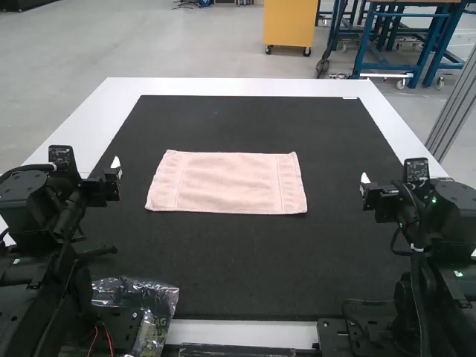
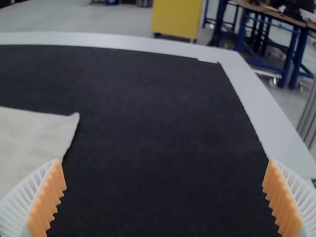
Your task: Fold the towel.
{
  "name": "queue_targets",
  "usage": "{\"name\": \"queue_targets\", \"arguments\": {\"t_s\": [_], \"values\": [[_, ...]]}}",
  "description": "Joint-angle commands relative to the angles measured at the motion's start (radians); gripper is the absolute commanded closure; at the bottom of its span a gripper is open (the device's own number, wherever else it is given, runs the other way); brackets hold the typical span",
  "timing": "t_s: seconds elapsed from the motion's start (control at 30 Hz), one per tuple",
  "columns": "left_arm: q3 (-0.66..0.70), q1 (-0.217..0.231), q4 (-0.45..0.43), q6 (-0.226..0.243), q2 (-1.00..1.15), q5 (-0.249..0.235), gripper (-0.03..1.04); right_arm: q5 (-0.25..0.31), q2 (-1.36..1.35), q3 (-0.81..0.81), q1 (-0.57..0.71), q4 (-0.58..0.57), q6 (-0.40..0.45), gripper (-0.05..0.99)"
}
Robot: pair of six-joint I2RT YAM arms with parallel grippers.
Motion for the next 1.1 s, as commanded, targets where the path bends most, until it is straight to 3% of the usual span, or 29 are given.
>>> {"name": "queue_targets", "arguments": {"t_s": [0.0, 0.13, 0.2, 0.23, 0.27, 0.3, 0.37, 0.4, 0.43, 0.5, 0.57, 0.6, 0.67, 0.8, 0.9, 1.07], "values": [[-0.007, -0.005, 0.002, 0.008, -0.008, -0.007, 0.04, -0.034, -0.010, -0.006, -0.007, -0.016, -0.007, 0.01], [-0.005, -0.002, 0.020, 0.014, -0.006, -0.007, 0.04, -0.031, -0.010, -0.006, -0.007, 0.057, -0.074, 0.01], [-0.007, 0.000, 0.062, 0.028, -0.006, -0.009, 0.04, -0.029, -0.010, -0.006, -0.008, 0.116, -0.156, 0.01], [-0.007, 0.000, 0.086, 0.071, -0.006, -0.009, 0.05, -0.028, -0.010, -0.006, -0.008, 0.136, -0.218, 0.01], [-0.007, -0.002, 0.095, 0.168, -0.006, -0.009, 0.06, -0.028, -0.010, -0.006, -0.010, 0.142, -0.283, 0.01], [-0.007, -0.003, 0.100, 0.198, -0.006, -0.009, 0.06, -0.026, -0.008, -0.006, -0.008, 0.154, -0.337, 0.01], [-0.007, -0.003, 0.101, 0.192, -0.006, -0.009, 0.06, -0.002, -0.010, -0.006, -0.010, 0.174, -0.373, 0.02], [-0.007, 0.000, 0.100, 0.218, -0.006, -0.009, 0.06, 0.000, -0.010, -0.006, -0.011, 0.177, -0.401, 0.02], [-0.005, -0.002, 0.106, 0.287, -0.006, -0.006, 0.06, 0.000, -0.010, -0.006, -0.013, 0.179, -0.421, 0.02], [-0.007, -0.006, 0.114, 0.323, -0.006, 0.024, 0.06, 0.000, -0.010, -0.006, -0.013, 0.228, -0.429, 0.02], [-0.005, -0.008, 0.166, 0.313, -0.006, 0.040, 0.06, 0.011, -0.010, -0.006, -0.014, 0.312, -0.407, 0.02], [-0.005, -0.010, 0.210, 0.281, -0.006, 0.043, 0.06, 0.025, -0.010, -0.002, -0.016, 0.353, -0.399, 0.02], [0.009, -0.010, 0.250, 0.263, -0.006, 0.051, 0.06, 0.026, -0.005, 0.036, -0.016, 0.367, -0.363, 0.02], [0.124, -0.008, 0.226, 0.246, 0.012, 0.082, 0.06, 0.028, 0.081, 0.185, -0.017, 0.350, -0.249, 0.02], [0.226, -0.010, 0.229, 0.198, 0.100, 0.091, 0.06, 0.035, 0.251, 0.317, -0.017, 0.341, -0.140, 0.02], [0.403, -0.010, 0.258, 0.020, 0.412, 0.109, 0.06, 0.012, 0.544, 0.496, -0.017, 0.283, 0.036, 0.02]]}}
